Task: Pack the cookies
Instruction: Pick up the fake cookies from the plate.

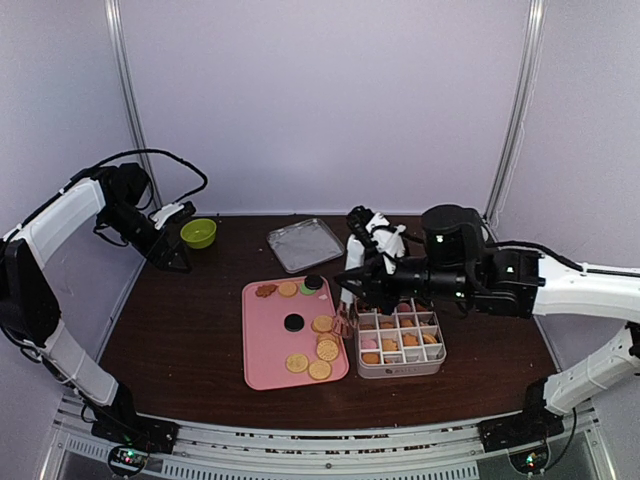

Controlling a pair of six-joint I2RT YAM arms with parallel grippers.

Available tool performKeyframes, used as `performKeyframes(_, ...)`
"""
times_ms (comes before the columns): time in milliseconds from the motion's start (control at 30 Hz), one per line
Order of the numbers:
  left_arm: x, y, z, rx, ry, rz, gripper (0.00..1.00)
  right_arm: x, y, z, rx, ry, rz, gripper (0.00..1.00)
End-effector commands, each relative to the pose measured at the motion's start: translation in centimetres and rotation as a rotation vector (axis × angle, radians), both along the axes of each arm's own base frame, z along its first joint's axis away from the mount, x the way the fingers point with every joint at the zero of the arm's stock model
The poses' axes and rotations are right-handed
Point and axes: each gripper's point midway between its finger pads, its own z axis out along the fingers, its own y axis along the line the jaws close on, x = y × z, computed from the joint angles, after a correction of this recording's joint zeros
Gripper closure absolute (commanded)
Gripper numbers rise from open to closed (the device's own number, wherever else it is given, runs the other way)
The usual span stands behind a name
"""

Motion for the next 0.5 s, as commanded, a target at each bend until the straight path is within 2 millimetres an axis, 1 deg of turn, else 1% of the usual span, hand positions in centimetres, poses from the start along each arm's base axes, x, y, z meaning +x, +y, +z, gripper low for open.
performKeyframes(0, -0.1, 0.5, 0.6, 0.027, -0.047, 0.003, 0.02, 0.2, 5.9, 2.0, 0.087, -0.054, 0.077, 0.67)
performKeyframes(100, -0.2, 0.6, 0.6, 0.031, -0.049, 0.004, 0.02, -0.1, 8.7, 0.3, 0.05, -0.047, 0.118, 0.66)
performKeyframes(233, -0.3, 0.5, 0.4, 0.025, -0.043, 0.003, 0.02, -0.2, 11.3, -1.9, 0.022, -0.027, 0.15, 0.64)
performKeyframes(367, -0.2, 0.4, 0.4, 0.017, -0.039, 0.001, 0.02, 0.0, 13.0, -3.8, 0.008, -0.004, 0.161, 0.62)
performKeyframes(467, -0.2, 0.4, 0.5, 0.016, -0.041, 0.001, 0.02, 0.0, 13.5, -5.0, -0.009, 0.002, 0.158, 0.62)
